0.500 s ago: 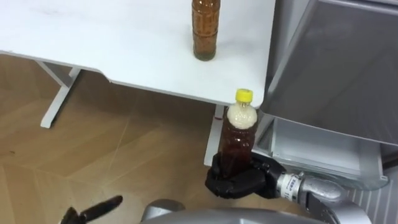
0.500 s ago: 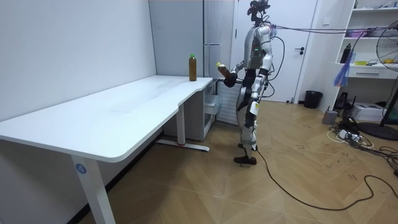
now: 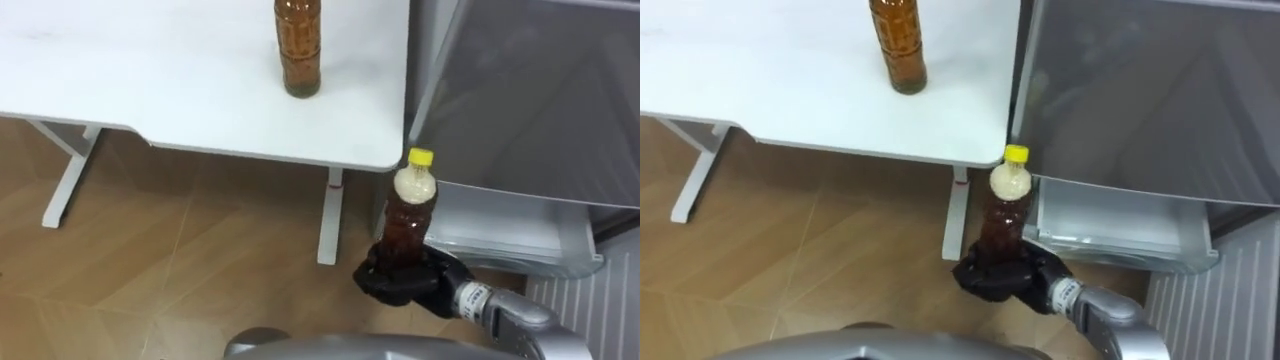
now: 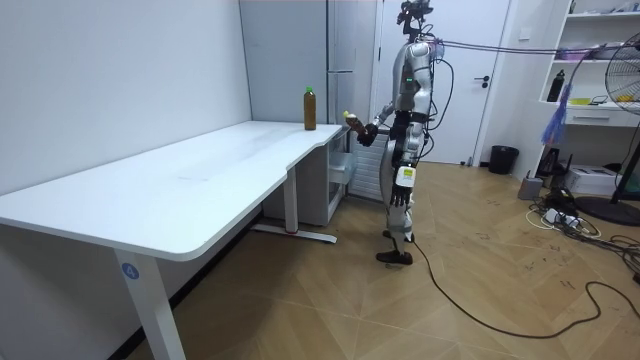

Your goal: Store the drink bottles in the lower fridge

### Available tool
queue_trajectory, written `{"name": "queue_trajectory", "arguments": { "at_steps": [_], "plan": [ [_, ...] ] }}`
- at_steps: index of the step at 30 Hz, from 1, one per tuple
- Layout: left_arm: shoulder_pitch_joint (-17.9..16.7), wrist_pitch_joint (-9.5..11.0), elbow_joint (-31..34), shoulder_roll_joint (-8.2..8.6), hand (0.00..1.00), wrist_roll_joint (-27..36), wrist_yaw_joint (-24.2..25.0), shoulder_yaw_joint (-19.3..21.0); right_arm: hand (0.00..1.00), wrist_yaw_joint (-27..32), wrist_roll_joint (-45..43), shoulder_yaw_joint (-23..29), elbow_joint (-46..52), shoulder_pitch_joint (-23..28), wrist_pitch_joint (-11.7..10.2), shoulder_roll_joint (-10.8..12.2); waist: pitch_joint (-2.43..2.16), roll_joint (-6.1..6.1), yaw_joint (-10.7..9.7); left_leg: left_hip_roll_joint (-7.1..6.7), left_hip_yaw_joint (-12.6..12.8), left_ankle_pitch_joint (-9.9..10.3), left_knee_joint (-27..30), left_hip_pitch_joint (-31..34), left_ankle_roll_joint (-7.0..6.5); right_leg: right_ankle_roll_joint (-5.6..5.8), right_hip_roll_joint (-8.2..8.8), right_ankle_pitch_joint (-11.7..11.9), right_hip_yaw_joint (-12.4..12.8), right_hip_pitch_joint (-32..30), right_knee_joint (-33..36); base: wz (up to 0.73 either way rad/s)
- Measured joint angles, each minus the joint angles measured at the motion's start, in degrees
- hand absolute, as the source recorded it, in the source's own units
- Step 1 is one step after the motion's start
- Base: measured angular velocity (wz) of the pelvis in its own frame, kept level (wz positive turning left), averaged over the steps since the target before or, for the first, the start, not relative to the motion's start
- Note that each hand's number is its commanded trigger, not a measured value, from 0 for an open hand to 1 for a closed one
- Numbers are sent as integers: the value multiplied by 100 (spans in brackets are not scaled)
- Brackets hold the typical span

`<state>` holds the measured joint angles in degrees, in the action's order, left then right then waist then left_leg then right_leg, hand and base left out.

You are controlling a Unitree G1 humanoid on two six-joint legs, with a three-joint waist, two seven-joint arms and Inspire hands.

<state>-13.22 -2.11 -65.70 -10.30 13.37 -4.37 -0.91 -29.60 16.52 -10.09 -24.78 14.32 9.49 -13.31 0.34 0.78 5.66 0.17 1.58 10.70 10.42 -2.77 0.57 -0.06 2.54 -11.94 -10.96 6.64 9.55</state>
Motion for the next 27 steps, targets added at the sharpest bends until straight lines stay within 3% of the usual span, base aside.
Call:
{"name": "queue_trajectory", "arguments": {
  "at_steps": [12, 18, 27],
  "plan": [
    [-1, -10, 52, 60, 0, -821, -181, -217, 100, 1668, 1011, 288, -449, -25, -146, 189, -9, -29, -361, -5, 4, 0, -34, -101, 0, 8, -8, 3, 15, 59, -81, 0],
    [-54, -117, 34, 91, 0, -1361, -271, -216, 100, 2461, 1534, 444, -570, -58, -307, 298, 0, -24, -383, -3, 14, 0, -29, -113, 0, 8, -7, 4, 16, 64, -77, 0],
    [-270, -329, 45, 253, 0, -1661, -270, -212, 100, 3114, 3751, 519, -848, -127, -417, 391, 34, -58, -387, -4, 20, 2, 10, -82, 1, 11, -20, 1, 116, 69, -73, 0]
  ]
}}
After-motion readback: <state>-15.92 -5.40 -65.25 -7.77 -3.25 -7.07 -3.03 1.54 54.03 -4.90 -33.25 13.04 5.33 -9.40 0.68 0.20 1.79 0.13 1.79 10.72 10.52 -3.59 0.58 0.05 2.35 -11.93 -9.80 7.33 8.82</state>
